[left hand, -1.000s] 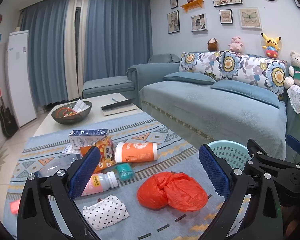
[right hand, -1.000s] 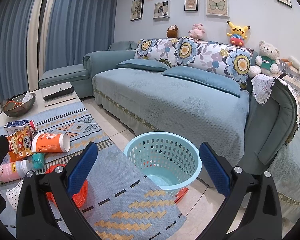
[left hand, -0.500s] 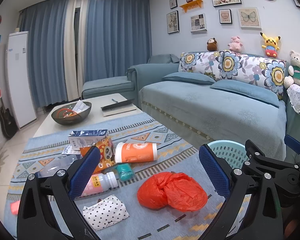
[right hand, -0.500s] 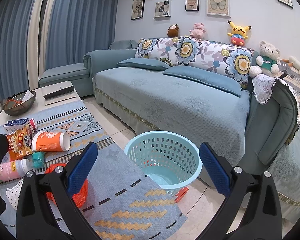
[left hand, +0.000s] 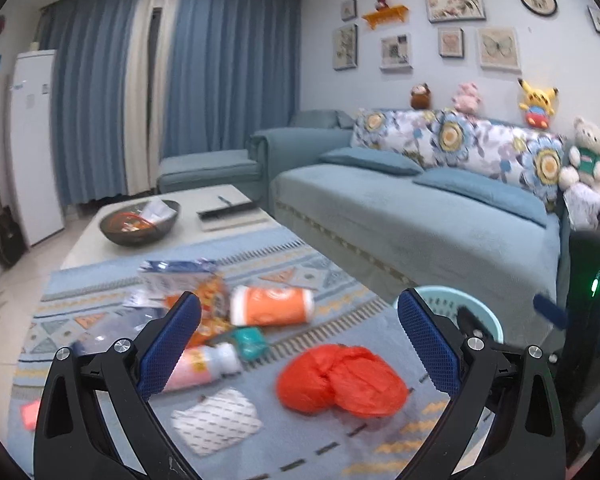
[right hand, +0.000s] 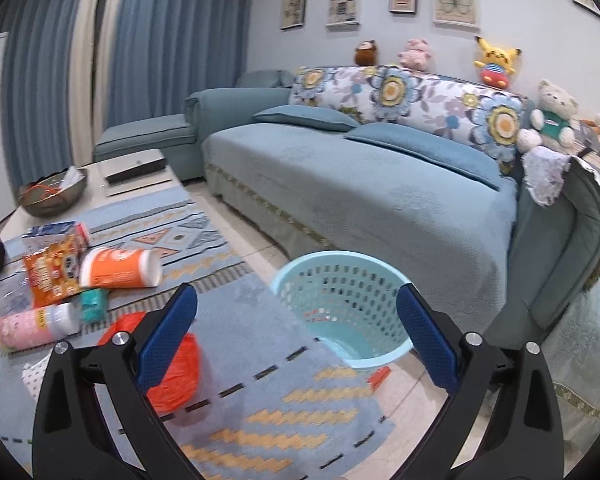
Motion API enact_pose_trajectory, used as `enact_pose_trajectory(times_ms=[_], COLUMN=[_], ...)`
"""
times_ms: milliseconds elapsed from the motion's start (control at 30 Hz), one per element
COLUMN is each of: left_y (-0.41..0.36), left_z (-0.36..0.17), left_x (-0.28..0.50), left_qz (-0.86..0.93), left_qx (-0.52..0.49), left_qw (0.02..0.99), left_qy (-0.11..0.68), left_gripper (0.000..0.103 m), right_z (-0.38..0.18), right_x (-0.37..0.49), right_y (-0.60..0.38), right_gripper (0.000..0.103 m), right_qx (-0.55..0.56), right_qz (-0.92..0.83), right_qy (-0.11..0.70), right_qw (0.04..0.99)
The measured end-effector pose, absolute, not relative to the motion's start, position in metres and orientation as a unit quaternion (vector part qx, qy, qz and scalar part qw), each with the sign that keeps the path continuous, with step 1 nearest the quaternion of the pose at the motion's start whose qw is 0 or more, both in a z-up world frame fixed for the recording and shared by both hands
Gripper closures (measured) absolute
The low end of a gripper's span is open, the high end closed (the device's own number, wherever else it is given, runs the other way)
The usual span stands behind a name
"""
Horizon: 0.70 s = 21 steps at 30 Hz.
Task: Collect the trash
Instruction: 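Grasp the polka-dot tissue packet with left tool while right tool grasps red bag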
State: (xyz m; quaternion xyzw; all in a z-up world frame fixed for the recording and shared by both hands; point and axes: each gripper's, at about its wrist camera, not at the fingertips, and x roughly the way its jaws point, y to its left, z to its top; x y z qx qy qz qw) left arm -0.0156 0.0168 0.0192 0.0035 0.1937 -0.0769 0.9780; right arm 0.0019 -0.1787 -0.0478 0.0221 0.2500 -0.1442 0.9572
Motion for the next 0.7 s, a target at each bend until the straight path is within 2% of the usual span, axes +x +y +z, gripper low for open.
enact_pose_trajectory(times_ms=[67, 200, 400, 700], left_y=[0.044, 0.103, 0.164, 0.141], left_z=[0.025, 0.020, -0.023, -0.105], left_x=[-0.013, -0.009, 0.007, 0.045], left_qz=[-0.066, -0.043, -0.035, -0.071], left_qx=[-0.009, -0.061, -0.087, -0.031], left_qw=[0.976, 0.969, 0.946, 0.913], left_qy=[0.208, 0.234, 0.311, 0.401], left_gripper=[0.008, 0.008, 0.009, 0.016], right_z=[-0.048, -0.047, -0.060, -0.094], right_x=[0.004, 0.015, 0.035, 0.068], right_y=[-0.172, -0.165, -0.149, -0.133], right_gripper=[0.023, 0.032, 0.034, 0.033], right_qx=[0.008, 0.008, -0.020, -0.026], right_qz=[-0.127, -0.075, 0.020, 0.078], right_qy=[0.252, 0.271, 0.303, 0.350], right_qw=[0.959, 0.960, 0.953, 0.933])
